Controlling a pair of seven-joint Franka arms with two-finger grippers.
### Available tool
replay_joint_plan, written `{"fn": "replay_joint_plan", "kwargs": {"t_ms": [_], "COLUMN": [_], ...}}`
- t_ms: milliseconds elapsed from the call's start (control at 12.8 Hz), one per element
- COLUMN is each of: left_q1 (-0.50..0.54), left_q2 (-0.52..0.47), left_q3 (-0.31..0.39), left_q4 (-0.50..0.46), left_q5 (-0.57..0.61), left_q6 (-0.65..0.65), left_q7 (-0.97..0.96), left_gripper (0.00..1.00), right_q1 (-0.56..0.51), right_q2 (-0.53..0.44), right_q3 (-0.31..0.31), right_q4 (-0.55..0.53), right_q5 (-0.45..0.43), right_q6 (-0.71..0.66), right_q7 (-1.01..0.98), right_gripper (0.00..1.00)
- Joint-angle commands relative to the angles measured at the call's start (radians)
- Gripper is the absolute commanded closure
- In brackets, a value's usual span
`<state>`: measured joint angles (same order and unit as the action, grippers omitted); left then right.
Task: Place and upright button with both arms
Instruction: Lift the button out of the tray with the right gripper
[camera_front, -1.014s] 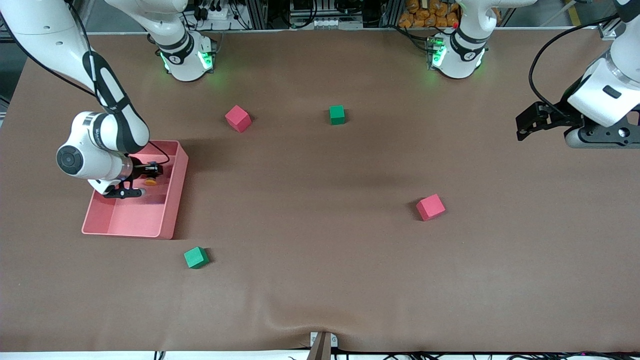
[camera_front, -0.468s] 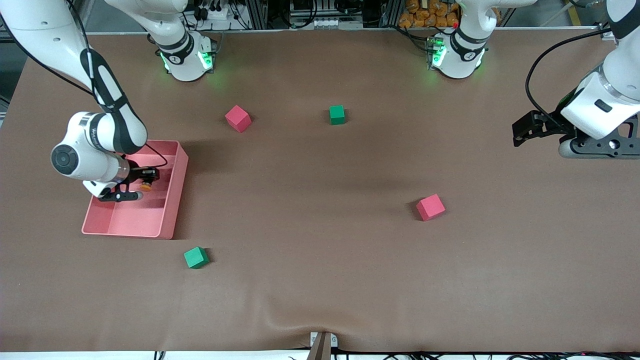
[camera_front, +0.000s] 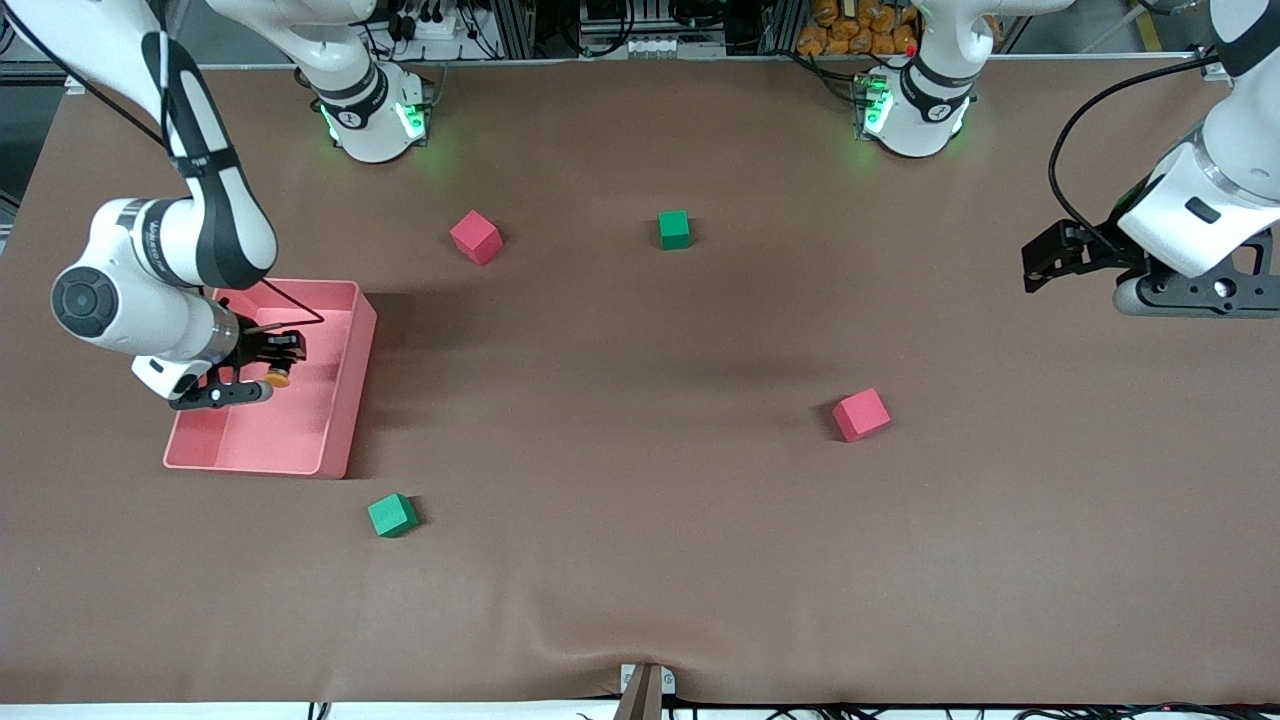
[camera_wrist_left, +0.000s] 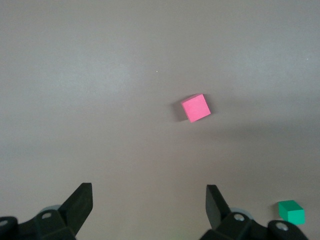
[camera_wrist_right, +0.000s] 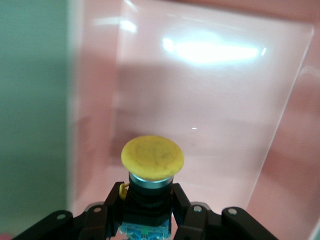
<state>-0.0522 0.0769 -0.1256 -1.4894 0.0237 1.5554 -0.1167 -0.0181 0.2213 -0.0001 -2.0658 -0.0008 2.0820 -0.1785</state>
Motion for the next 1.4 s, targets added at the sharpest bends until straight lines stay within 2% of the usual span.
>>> {"fn": "replay_joint_plan", "kwargs": {"t_ms": [0,156,390,546,858,1014,1247,1325], "left_q1": [0.008,0.015,0.017,0.018,0.020,0.023,0.029,0.038], "left_q2": [0.000,0.000,-0.005,-0.011,-0.017,-0.017,-0.028,-0.037], "left_q3": [-0.003,-0.003,0.000,0.007,0.012,0.011,0.011,0.011], "left_q4": [0.009,0.011,0.014,0.014,0.015,0.012,0.005,0.008], "left_q5": [-0.004,-0.007,-0.008,-0.004,0.001,0.004,0.007,0.007], "left_q6": [-0.008,-0.009,-0.011,-0.012,-0.055,-0.055,-0.067,-0.067], "left_q7": [0.015,0.017,0.005,0.012,0.003,0.006,0.015,0.015], "left_gripper": [0.00,0.00,0.00,0.00,0.00,0.00,0.00,0.00], "right_q1": [0.130,0.231,0.372,0.485,0.651,0.708,0.789,0.822], "right_q2": [0.003,0.015,0.074,0.175,0.406,0.495,0.588,0.633], "right_q3": [0.000,-0.001,-0.001,-0.003,-0.003,-0.003,-0.004,-0.012], "right_q4": [0.126,0.208,0.321,0.436,0.685,0.763,0.782,0.815], "right_q5": [0.005,0.042,0.116,0.125,0.114,0.114,0.113,0.110], "right_q6": [-0.146,-0.209,-0.215,-0.191,-0.169,-0.067,0.126,0.150], "right_q7": [0.008,0.014,0.037,0.111,0.426,0.551,0.707,0.732], "right_gripper": [1.00,1.00,1.00,0.98,0.98,0.96,0.96,0.96]}}
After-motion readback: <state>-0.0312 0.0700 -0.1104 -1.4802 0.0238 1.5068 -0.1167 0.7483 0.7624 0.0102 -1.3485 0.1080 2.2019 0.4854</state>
